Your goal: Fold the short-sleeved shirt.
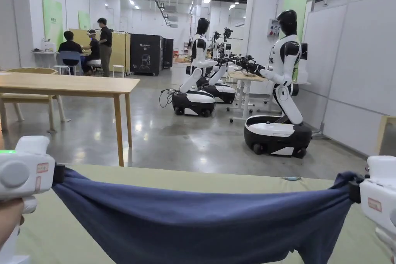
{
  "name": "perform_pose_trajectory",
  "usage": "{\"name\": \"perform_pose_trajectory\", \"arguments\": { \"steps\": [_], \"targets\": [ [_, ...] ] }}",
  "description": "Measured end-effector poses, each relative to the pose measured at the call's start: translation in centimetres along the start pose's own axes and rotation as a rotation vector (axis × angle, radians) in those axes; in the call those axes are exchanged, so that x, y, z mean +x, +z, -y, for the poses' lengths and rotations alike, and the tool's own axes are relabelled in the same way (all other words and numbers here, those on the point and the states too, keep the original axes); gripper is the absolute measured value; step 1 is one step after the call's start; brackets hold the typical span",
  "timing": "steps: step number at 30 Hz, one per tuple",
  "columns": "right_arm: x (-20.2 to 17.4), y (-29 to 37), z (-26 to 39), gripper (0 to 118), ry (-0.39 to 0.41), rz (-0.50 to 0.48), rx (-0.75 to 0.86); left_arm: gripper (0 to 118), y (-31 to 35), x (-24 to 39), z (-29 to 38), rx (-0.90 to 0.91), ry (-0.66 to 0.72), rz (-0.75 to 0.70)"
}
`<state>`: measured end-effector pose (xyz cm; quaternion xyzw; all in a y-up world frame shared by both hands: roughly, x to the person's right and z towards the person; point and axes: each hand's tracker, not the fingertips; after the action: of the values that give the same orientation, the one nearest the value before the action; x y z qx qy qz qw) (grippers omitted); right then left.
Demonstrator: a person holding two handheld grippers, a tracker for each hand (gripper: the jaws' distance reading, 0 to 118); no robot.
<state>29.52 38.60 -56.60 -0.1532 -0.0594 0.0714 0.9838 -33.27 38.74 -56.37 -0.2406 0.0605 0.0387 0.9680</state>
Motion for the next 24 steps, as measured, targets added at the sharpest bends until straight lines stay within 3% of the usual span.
{"name": "perform_pose_trajectory", "arguments": {
  "steps": [5, 10, 15, 16, 17, 18, 19, 20, 24],
  "targets": [
    [1.3, 7.1, 7.5, 6, 0.062, -0.070, -0.051, 4, 6.8, -2.3, 8.6, -0.034, 0.037, 0.038],
    [0.5, 11.8, 19.3, 6, 0.143, -0.138, -0.249, 4, 10.4, -3.9, 19.8, -0.180, 0.033, 0.019],
    [0.0, 12.4, 27.2, 6, 0.082, -0.134, -0.424, 9, 10.1, -5.5, 27.1, -0.313, 0.047, -0.008],
    [0.1, 12.4, 27.6, 12, 0.077, -0.144, -0.449, 20, 10.3, -5.7, 27.6, -0.302, 0.039, -0.018],
    [0.2, 12.3, 27.4, 30, 0.071, -0.147, -0.467, 43, 10.8, -5.7, 27.6, -0.271, 0.017, -0.071],
    [-0.1, 12.6, 26.6, 55, 0.072, -0.137, -0.451, 77, 11.4, -5.3, 27.0, -0.240, -0.013, -0.118],
    [-0.6, 13.1, 25.2, 89, 0.075, -0.115, -0.420, 103, 12.0, -5.0, 26.5, -0.210, -0.028, -0.136],
    [-1.3, 13.7, 23.3, 102, 0.074, -0.119, -0.349, 107, 13.0, -3.9, 25.3, -0.145, -0.025, -0.110],
    [-6.9, 17.2, 15.1, 111, -0.051, -0.203, -0.072, 107, 15.1, 2.2, 21.0, 0.077, -0.069, -0.009]
  ]
}}
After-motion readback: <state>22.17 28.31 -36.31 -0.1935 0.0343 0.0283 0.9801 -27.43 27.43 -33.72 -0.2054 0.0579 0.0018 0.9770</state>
